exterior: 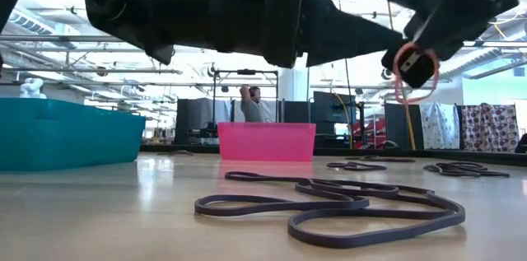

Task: Sort rubber bands into baskets

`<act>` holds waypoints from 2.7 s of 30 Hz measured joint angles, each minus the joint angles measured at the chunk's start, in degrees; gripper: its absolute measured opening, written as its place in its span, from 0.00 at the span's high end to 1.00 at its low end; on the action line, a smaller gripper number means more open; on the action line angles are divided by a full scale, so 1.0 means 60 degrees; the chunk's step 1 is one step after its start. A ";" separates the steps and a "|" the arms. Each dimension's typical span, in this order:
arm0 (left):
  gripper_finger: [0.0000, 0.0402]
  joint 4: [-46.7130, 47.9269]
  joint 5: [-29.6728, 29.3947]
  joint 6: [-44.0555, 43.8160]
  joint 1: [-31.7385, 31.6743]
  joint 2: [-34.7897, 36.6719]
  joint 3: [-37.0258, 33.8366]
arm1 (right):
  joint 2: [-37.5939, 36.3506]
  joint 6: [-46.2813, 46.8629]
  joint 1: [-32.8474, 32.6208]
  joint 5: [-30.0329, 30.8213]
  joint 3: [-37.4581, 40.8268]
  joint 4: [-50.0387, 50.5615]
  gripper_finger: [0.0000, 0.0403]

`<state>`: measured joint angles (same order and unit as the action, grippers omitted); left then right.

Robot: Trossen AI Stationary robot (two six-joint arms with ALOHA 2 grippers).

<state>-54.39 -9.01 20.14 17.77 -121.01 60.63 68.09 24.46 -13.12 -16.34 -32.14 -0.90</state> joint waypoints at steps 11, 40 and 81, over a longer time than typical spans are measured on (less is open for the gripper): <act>0.66 -0.0265 -0.0004 -0.0043 -0.0001 -0.0007 0.0092 | 0.0000 0.0799 -0.1359 0.1491 0.0000 -0.0269 1.00; 0.75 -0.0034 0.0046 0.0050 -0.0009 -0.1198 0.1648 | 0.0357 0.0771 -0.1834 0.1704 0.0004 -0.1027 1.00; 1.00 1.6917 0.1915 -1.6138 0.3397 0.4914 0.1659 | 0.0354 -0.3440 -0.1189 0.1753 0.0007 -0.0659 0.62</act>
<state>47.11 2.49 -76.68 38.14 -91.53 70.59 70.22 3.82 -20.25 -5.82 -32.10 -4.85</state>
